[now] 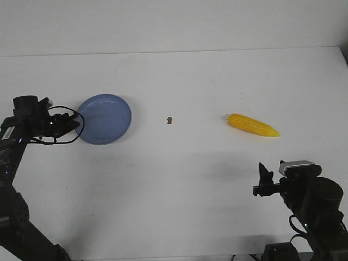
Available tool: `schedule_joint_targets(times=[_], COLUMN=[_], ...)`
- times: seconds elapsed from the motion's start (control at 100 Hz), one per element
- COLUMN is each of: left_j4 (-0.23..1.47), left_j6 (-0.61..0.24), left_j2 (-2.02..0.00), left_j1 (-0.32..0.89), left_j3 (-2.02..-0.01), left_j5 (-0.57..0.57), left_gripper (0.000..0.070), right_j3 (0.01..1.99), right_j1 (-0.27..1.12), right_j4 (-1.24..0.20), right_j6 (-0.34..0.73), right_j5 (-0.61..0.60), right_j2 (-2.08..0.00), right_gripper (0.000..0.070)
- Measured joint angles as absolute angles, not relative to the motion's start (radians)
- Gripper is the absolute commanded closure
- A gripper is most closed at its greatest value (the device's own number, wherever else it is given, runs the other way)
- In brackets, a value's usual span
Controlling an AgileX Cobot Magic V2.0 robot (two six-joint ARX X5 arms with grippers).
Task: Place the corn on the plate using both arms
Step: 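Push the blue plate with the left gripper toward the table center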
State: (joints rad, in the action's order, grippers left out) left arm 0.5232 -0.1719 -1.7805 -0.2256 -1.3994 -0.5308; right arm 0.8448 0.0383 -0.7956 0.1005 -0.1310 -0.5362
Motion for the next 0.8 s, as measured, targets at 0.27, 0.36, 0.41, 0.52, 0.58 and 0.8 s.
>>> schedule_joint_targets(times=[0.27, 0.36, 0.41, 0.52, 0.58, 0.8], left_j4=[0.569, 0.577, 0.578, 0.58, 0.589, 0.606], left_j6=[-0.197, -0.198, -0.198, -0.197, -0.196, -0.167], left_j2=[-1.69, -1.69, -1.69, -1.69, -1.69, -1.69], left_j1=[-0.135, -0.065, -0.024, 0.072, 0.124, 0.277], left_j3=[-1.4, -1.398, -1.396, -1.389, -1.388, -1.372], left_j5=[-0.56, -0.56, -0.56, -0.561, -0.561, -0.566], left_gripper=[0.0694, 0.0693, 0.0693, 0.0693, 0.0693, 0.0693], right_j3=[0.845, 0.845, 0.845, 0.845, 0.845, 0.845], right_j1=[0.038, 0.038, 0.038, 0.038, 0.038, 0.038], right_j4=[-0.796, -0.796, -0.796, -0.796, -0.796, -0.796], right_j6=[0.101, 0.101, 0.101, 0.101, 0.101, 0.101], right_j5=[-0.131, -0.131, -0.131, -0.131, -0.131, -0.131], right_j2=[-0.536, -0.536, -0.536, -0.536, -0.536, -0.536], right_gripper=[0.0266, 0.0266, 0.0266, 0.0266, 0.0266, 0.0266])
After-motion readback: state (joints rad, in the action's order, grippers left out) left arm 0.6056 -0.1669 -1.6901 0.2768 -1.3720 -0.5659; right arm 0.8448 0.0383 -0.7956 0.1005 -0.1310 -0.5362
